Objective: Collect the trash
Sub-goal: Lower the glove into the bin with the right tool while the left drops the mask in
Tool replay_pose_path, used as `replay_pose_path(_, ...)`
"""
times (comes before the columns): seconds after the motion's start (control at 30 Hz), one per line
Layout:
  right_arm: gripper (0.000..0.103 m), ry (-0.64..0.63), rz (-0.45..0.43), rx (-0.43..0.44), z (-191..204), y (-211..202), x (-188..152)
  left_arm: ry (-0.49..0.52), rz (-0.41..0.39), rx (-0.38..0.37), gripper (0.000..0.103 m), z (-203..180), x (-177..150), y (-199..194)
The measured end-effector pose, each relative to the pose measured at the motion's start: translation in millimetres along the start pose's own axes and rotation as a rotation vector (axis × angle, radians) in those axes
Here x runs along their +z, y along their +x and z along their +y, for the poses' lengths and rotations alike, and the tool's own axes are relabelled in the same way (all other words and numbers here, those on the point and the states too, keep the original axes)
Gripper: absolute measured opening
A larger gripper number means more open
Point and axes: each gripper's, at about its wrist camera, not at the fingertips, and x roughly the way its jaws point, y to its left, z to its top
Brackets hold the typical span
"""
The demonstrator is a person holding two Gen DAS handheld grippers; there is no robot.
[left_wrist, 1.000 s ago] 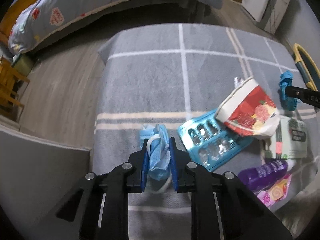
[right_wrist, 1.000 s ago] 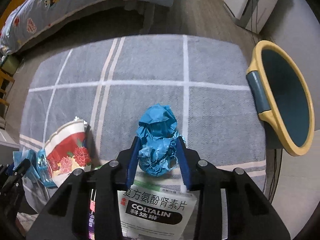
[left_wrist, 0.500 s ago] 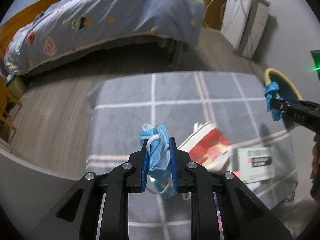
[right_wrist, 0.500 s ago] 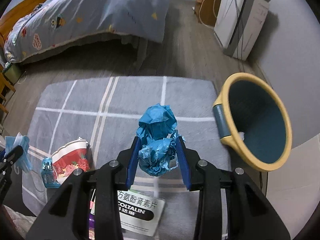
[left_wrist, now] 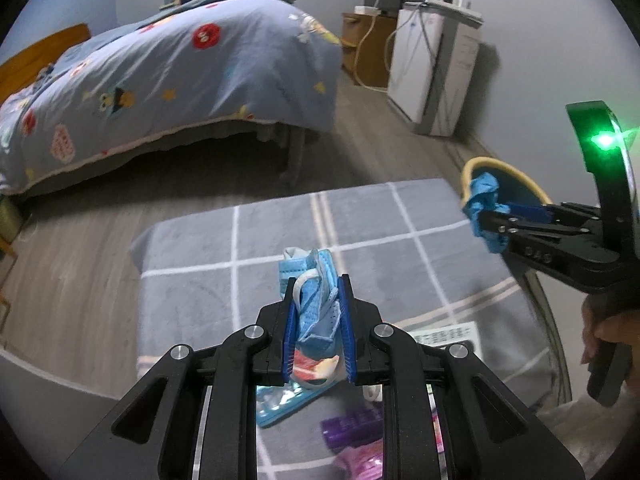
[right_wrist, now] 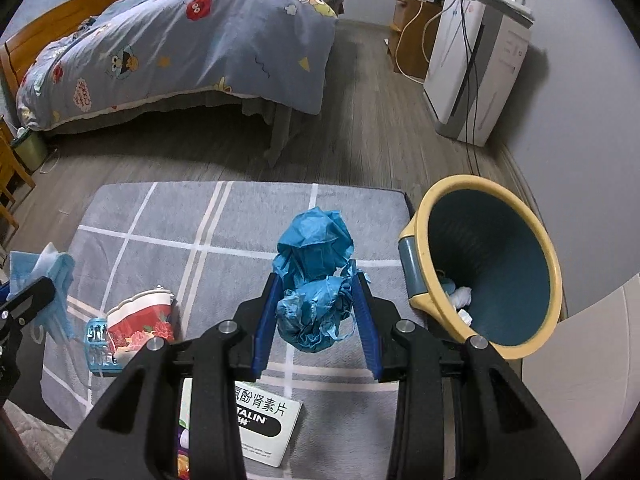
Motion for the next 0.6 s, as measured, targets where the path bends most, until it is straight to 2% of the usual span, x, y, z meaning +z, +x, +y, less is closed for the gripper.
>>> replay_pose_path(0.33, 0.036, 0.053, -0.056, 0.056, -17.8, -20.4, 12.5, 0.055, -0.06, -0.071, 0.02, -26.6, 27.6, -15.7)
replay_pose_path(0.6, 0.036, 0.08, -0.105, 0.084, -34.1, -34.8, 24.7, 0.18, -0.131, -0.063, 0.02, -48.6, 72.7, -23.5)
